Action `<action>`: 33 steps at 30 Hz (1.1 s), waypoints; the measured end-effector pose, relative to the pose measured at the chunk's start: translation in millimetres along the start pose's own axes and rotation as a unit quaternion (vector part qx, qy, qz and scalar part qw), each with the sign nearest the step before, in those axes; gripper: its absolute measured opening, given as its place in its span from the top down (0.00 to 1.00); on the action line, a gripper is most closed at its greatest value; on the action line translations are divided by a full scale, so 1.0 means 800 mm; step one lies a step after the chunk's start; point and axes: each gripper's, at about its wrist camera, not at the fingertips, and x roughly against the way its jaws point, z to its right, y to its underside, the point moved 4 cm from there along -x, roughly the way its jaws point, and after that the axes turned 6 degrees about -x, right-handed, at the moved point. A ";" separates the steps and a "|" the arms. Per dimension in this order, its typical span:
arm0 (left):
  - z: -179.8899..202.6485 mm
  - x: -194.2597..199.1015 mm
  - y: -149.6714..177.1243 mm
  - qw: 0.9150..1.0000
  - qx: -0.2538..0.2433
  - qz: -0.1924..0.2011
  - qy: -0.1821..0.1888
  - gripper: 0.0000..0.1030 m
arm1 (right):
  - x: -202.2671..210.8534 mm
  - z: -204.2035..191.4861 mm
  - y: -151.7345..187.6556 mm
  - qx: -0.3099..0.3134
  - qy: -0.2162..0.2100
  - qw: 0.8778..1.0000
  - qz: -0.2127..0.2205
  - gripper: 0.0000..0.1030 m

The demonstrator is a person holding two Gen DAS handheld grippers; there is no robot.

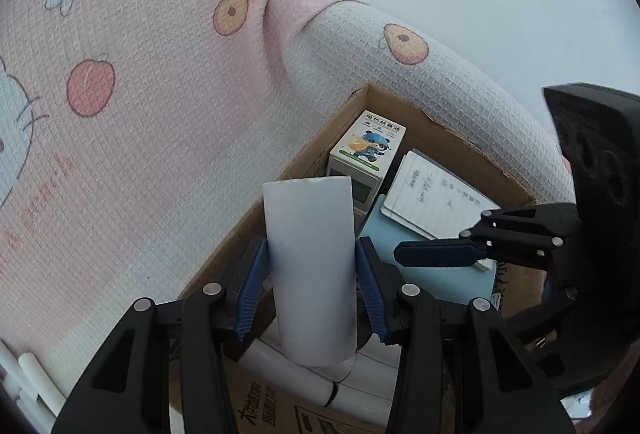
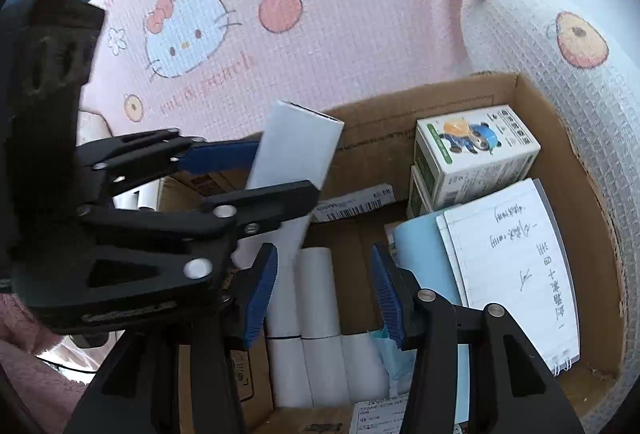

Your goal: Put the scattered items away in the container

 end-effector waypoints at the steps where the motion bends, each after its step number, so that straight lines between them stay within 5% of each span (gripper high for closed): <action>1: -0.001 -0.002 0.000 1.000 0.007 -0.003 0.005 0.53 | 0.007 -0.006 0.000 0.005 -0.003 1.000 0.000 0.55; 18: -0.013 -0.022 0.008 0.990 0.096 -0.054 0.089 0.54 | -0.038 -0.018 -0.011 0.073 -0.006 0.997 0.023 0.55; 33: -0.015 -0.030 0.014 0.989 0.111 -0.070 0.074 0.54 | -0.066 -0.013 -0.016 0.049 -0.017 0.998 -0.036 0.64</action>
